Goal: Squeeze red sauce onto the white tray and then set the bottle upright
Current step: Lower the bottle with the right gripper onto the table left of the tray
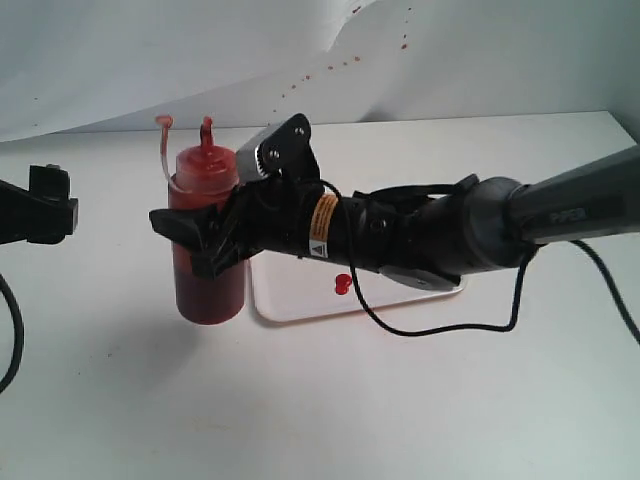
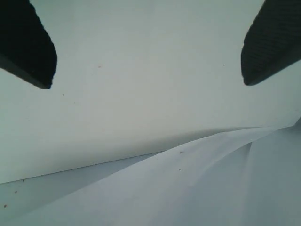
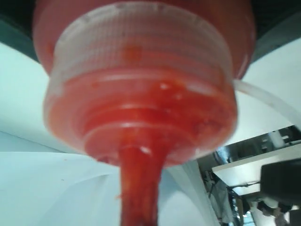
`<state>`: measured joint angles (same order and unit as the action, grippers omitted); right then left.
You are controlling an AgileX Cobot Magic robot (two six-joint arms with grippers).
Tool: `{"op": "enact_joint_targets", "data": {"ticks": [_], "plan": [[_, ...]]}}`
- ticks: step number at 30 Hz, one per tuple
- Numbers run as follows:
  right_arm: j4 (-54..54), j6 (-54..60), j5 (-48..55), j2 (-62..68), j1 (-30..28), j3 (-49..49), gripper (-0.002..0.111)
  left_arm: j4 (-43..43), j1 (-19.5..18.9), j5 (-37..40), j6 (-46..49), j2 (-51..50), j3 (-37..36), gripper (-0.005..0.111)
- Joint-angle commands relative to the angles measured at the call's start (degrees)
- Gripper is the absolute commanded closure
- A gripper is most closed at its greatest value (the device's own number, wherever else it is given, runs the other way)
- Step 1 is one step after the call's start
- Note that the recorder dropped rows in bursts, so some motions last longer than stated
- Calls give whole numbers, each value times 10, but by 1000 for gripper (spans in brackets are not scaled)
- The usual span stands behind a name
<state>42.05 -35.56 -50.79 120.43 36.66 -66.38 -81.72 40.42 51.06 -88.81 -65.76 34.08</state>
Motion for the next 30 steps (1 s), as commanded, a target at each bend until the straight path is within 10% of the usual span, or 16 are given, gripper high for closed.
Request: {"op": "enact_joint_targets", "data": {"ticks": [1,25,30], "plan": [[-21,62,-72,31,7,-4,108,-14,2,19,-11,2,1,2],[-116,158,20,122,79,-123,108,-44,2,63,-46,2,1,2],[-114,158,20,122,79,-123,60,-56,2,69,-56,2,1,2]]}}
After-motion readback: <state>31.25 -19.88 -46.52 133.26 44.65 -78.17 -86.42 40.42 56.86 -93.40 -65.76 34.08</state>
